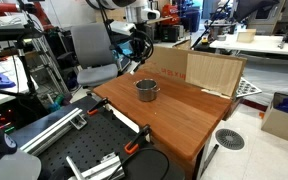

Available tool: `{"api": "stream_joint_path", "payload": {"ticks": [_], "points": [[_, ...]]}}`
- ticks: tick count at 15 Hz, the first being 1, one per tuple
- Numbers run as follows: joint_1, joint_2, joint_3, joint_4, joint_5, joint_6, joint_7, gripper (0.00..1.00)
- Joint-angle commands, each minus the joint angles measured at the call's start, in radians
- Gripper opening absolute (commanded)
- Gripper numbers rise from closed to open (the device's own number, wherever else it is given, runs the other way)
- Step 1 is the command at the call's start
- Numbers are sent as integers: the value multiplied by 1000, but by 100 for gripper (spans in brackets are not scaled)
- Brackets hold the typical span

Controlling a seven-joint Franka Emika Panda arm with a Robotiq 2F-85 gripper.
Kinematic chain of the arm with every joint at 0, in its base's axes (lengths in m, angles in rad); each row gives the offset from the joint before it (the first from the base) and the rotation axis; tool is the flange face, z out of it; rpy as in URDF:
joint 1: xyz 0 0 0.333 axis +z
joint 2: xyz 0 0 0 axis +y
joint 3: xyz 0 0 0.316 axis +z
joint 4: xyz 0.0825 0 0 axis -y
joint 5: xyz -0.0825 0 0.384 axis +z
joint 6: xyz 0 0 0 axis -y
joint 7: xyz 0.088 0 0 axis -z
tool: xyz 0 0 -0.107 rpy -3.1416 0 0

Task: Put the marker in the pot

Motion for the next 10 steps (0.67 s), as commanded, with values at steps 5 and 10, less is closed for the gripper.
{"api": "stream_joint_path", "payload": {"ticks": [5, 10], "points": [[-32, -106, -15, -140, -2, 165, -21, 5], [-45, -108, -43, -172, -60, 252, 12, 5]]}}
